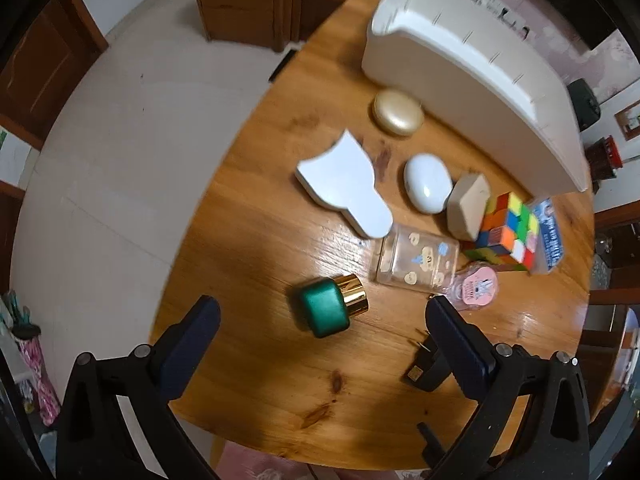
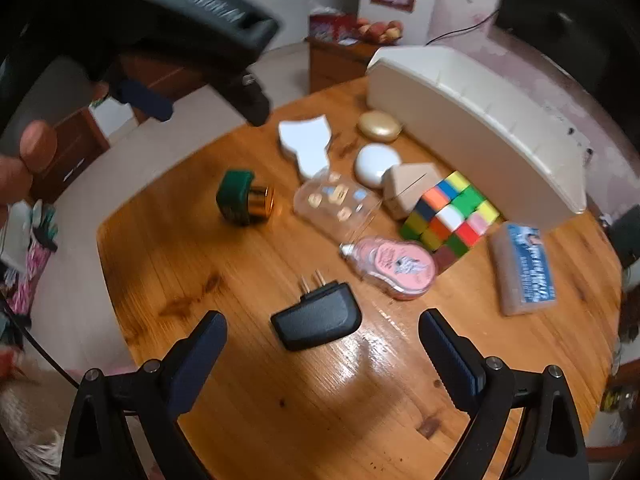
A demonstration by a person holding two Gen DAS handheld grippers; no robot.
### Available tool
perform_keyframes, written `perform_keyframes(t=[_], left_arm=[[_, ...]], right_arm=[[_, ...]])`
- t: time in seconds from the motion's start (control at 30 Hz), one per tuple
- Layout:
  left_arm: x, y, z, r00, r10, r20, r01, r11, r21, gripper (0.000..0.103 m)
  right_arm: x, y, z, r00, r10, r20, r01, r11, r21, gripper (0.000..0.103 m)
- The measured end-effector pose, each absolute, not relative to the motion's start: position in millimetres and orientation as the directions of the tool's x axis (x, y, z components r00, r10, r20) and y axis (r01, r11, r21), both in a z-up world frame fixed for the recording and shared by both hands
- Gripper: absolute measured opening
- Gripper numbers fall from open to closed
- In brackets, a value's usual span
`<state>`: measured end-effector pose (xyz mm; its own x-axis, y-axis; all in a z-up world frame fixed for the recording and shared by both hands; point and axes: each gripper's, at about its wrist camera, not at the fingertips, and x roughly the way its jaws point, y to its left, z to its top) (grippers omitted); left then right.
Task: Organize rigid objects
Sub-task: 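Grasp the green-gold bottle with left tool while right tool grasps black plug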
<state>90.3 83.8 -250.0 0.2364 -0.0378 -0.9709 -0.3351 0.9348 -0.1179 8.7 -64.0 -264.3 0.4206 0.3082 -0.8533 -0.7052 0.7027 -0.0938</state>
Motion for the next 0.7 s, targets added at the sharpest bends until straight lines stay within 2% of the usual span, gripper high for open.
perform_keyframes(t=[0.17,0.27,0.43,0.53,0.63,0.7], left_arm=[[98,83,-276,0.16,-0.038,-0.986,-0.395,0.913,-0.099,0.102],[99,86,-285,0.147,-0.032,-0.989,-0.416,0.905,-0.091,0.101],[96,98,-293,0.138,-0.027,-0.99,-0.462,0.882,-0.089,0.1],[96,105,-296,0.141,-0.046,-0.989,-0.479,0.871,-0.109,0.092],[95,109,-297,0.142,-0.051,-0.989,-0.483,0.868,-0.114,0.086],[94,110,-297,0.145,-0.051,-0.988,-0.485,0.867,-0.116,0.078]], right_arm=[[14,-61,-281,0.376,0.313,-0.872,-0.747,0.66,-0.085,0.096],[15,-59,-288,0.358,0.319,-0.878,-0.766,0.637,-0.081,0.09],[16,-56,-297,0.343,0.315,-0.885,-0.797,0.596,-0.097,0.09],[16,-53,-301,0.333,0.31,-0.891,-0.811,0.576,-0.103,0.085],[18,-51,-306,0.306,0.307,-0.901,-0.822,0.562,-0.088,0.076],[20,-49,-309,0.287,0.305,-0.908,-0.828,0.555,-0.076,0.069]])
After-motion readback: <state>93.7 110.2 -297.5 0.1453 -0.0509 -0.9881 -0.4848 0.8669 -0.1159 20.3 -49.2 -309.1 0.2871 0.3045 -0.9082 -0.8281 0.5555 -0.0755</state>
